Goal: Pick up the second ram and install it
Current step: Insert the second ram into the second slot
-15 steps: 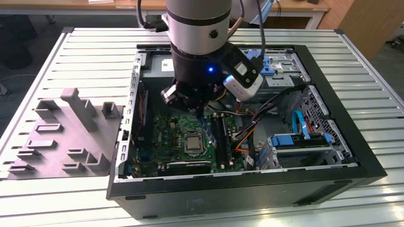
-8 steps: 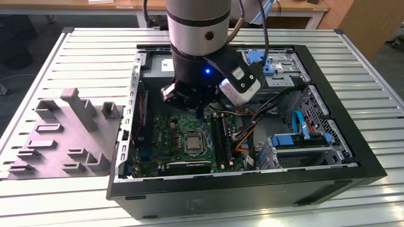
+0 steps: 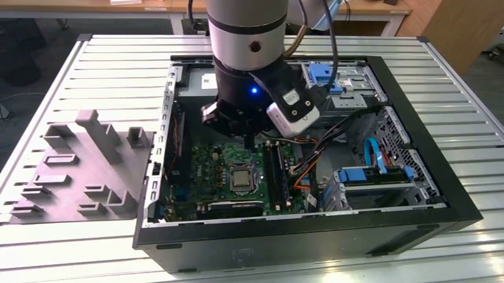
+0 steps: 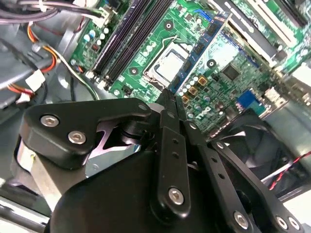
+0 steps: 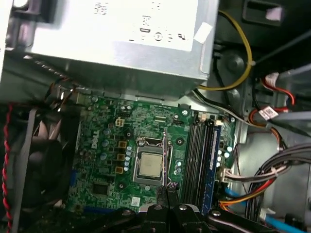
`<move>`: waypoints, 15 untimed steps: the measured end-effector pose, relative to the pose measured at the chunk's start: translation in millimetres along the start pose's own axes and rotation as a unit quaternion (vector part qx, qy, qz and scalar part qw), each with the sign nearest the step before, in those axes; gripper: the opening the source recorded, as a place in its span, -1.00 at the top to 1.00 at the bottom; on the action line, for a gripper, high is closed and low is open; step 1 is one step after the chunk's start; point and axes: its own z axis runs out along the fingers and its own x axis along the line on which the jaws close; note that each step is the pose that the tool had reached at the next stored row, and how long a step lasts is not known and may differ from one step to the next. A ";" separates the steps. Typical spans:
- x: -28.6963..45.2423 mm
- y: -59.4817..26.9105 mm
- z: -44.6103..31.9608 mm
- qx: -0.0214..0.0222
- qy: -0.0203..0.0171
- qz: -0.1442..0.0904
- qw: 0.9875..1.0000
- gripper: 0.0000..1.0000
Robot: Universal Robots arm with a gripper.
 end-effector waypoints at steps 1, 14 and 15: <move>0.0 0.0 0.2 0.000 0.000 0.009 1.000 0.76; -2.6 2.5 1.9 -0.001 -0.001 0.031 1.000 0.76; -3.9 2.6 2.2 -0.001 -0.001 0.030 1.000 0.76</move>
